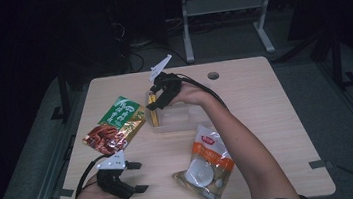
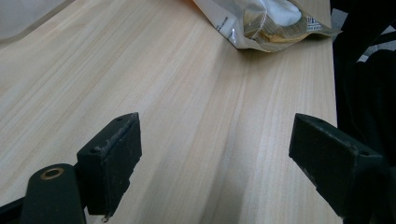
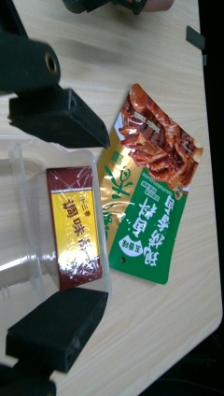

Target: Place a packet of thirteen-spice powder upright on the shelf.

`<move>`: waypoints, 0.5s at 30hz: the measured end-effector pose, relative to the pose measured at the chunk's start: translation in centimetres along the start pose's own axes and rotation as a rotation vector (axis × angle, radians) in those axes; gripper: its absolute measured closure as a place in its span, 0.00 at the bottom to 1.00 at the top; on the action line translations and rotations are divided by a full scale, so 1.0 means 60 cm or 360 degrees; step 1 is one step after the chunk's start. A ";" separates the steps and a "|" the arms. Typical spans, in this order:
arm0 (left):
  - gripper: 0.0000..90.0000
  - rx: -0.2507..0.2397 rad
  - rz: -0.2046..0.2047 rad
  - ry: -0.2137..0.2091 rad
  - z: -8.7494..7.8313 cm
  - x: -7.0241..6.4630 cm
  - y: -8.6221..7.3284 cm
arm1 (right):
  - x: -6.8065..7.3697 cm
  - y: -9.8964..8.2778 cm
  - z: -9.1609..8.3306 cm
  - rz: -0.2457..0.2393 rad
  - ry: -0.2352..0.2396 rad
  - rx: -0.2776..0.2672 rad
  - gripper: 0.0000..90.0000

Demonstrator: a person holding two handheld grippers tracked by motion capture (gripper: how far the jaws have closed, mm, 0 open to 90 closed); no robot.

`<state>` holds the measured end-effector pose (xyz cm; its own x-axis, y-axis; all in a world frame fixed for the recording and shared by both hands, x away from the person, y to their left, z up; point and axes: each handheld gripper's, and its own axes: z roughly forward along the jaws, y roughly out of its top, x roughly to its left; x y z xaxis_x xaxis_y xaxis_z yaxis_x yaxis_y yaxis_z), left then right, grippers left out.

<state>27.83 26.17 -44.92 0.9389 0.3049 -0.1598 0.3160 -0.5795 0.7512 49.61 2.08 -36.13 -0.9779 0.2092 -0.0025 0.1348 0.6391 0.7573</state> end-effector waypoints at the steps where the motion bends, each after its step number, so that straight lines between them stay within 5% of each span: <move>1: 0.18 -0.0004 -0.0022 -0.0006 0.000 0.000 -0.001 | 0.002 0.000 -0.011 0.0015 0.0004 -0.0049 0.20; 7: 0.18 -0.0016 -0.0019 0.0016 -0.003 0.007 0.000 | 0.009 -0.005 -0.047 0.0006 -0.0048 -0.0134 0.19; 15: 0.18 -0.0072 -0.0033 0.0067 -0.005 0.012 0.010 | 0.040 -0.043 -0.113 0.0098 -0.0087 -0.0230 0.19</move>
<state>28.66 26.29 -44.38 0.9254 0.3483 -0.1494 0.3279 -0.5380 0.7765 45.84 -4.09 -33.64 -0.9577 0.2873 0.0144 0.1661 0.5115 0.8431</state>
